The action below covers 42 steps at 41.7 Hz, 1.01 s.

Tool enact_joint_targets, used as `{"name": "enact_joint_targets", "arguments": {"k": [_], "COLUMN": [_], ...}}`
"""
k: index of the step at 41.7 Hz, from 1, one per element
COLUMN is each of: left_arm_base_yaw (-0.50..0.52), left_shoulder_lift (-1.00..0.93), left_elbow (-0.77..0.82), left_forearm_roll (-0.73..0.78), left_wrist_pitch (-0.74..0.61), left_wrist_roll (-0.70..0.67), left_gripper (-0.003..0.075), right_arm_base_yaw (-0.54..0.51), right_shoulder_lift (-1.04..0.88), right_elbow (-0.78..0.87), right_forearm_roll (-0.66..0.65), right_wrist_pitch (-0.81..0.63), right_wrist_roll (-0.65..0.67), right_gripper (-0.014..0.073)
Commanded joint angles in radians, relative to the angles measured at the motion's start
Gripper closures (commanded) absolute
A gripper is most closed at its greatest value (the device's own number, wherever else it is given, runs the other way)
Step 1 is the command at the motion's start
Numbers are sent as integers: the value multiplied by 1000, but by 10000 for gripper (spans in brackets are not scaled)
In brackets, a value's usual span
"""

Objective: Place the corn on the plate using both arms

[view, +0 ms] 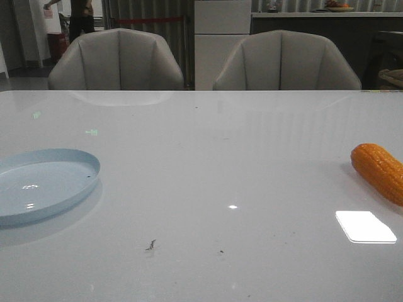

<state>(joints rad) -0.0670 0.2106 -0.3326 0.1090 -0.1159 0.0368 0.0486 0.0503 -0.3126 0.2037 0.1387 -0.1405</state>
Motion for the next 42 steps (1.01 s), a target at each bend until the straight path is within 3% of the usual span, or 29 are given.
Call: {"name": "enact_joint_targets", "arguments": {"k": [1, 7, 15, 22, 26, 28, 33, 35, 38, 42], "left_arm_base_yaw": [3, 3, 3, 3, 2, 2, 2, 2, 21, 60], "left_shoulder_lift": [135, 357, 637, 797, 835, 848, 890, 903, 924, 997], "left_elbow": [-114, -218, -227, -227, -227, -227, -227, -227, -246, -364], "left_forearm_roll": [27, 39, 27, 27, 27, 27, 24, -12, -91, -133], "left_wrist_pitch": [-58, -62, -91, -89, -89, -89, -94, -94, -45, 173], "left_wrist_roll": [-7, -7, -7, -7, -7, -7, -7, -10, -10, -10], "left_gripper": [627, 627, 627, 624, 563, 478, 216, 189, 191, 197], "right_arm_base_yaw": [-5, -5, -5, -5, -5, -5, -5, -5, -5, -5], "right_shoulder_lift": [131, 361, 685, 843, 891, 902, 920, 921, 921, 921], "right_elbow": [-113, -191, -190, -190, -190, -190, -190, -189, -189, -189], "right_forearm_roll": [-13, -13, -12, -12, -12, -13, -13, -13, -13, -13], "right_wrist_pitch": [-34, -40, -64, -57, -57, -59, -64, -63, -57, -54], "right_wrist_roll": [0, 0, 0, 0, 0, 0, 0, 0, 0, 0], "right_gripper": [568, 568, 568, 568, 556, 486, 148, 81, 75, 75]}}
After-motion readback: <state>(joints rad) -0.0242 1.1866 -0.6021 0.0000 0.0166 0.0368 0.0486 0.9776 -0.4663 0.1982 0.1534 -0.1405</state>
